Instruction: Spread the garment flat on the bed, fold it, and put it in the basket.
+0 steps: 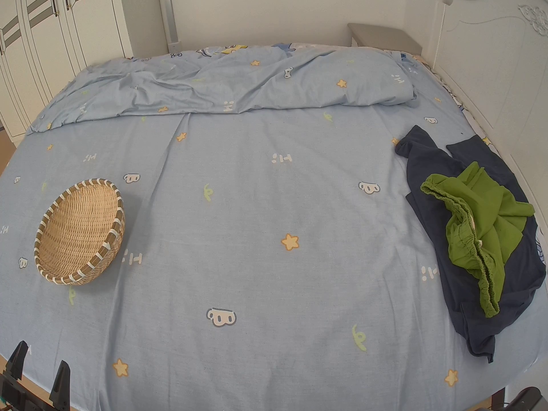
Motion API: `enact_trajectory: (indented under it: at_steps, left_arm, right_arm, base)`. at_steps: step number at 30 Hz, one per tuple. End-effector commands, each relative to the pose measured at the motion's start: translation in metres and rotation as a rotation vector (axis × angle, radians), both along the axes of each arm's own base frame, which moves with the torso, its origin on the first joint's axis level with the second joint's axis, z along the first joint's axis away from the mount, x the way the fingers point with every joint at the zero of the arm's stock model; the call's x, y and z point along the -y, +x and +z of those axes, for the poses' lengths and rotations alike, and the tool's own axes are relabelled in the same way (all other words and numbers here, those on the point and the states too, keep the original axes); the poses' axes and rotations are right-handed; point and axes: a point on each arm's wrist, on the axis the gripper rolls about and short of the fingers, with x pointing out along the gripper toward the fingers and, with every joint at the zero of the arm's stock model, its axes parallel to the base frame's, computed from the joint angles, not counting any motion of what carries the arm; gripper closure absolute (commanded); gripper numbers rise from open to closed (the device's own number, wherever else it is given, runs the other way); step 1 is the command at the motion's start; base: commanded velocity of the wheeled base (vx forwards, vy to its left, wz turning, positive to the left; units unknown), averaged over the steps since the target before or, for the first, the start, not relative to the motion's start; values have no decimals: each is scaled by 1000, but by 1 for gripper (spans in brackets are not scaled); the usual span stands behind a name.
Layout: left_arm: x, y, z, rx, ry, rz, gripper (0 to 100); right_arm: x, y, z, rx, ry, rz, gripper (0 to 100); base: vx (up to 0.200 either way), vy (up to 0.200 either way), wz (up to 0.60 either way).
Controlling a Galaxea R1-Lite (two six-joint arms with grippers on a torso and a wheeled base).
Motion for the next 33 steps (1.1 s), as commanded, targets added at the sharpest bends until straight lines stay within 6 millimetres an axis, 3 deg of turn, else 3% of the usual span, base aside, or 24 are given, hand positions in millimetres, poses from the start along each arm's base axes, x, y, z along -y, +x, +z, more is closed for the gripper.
enact_trajectory:
  at_steps: [1, 2, 3, 6, 7, 8, 12, 16, 24, 33]
  left_arm:
    - [0, 0, -5, -1, 1, 0, 0]
    - [0, 0, -5, -1, 3, -1, 0]
    - [0, 0, -5, -1, 0, 0, 0]
    - [0, 0, -5, -1, 1, 0, 0]
    - [0, 0, -5, -1, 1, 0, 0]
    - [0, 0, -5, -1, 0, 0, 0]
    - [0, 0, -5, -1, 1, 0, 0]
    - [0, 0, -5, -1, 1, 0, 0]
    - [0, 0, -5, -1, 1, 0, 0]
    - [0, 0, -5, -1, 1, 0, 0]
  right_arm:
    - [-25, 110, 44, -392, -98, 84, 0]
    - [-27, 117, 45, -412, -102, 81, 0]
    - [-32, 148, 46, -492, -114, 51, 0]
    - [-32, 197, 42, -596, -140, -11, 0]
    - [-32, 199, 42, -597, -142, -11, 0]
    - [-31, 223, 38, -618, -176, -27, 0]
    - [-30, 281, 16, -698, -226, -110, 0]
    - [-31, 322, -8, -726, -277, -199, 0]
    - [-29, 364, -37, -760, -294, -247, 0]
    - [-18, 371, -34, -754, -287, -290, 0]
  base:
    - [0, 0, 0]
    - [0, 0, 0]
    - [0, 0, 0]
    - [0, 0, 0]
    - [0, 0, 0]
    - [0, 0, 0]
    - [0, 0, 0]
    - [0, 0, 0]
    - [0, 0, 0]
    - [0, 0, 0]
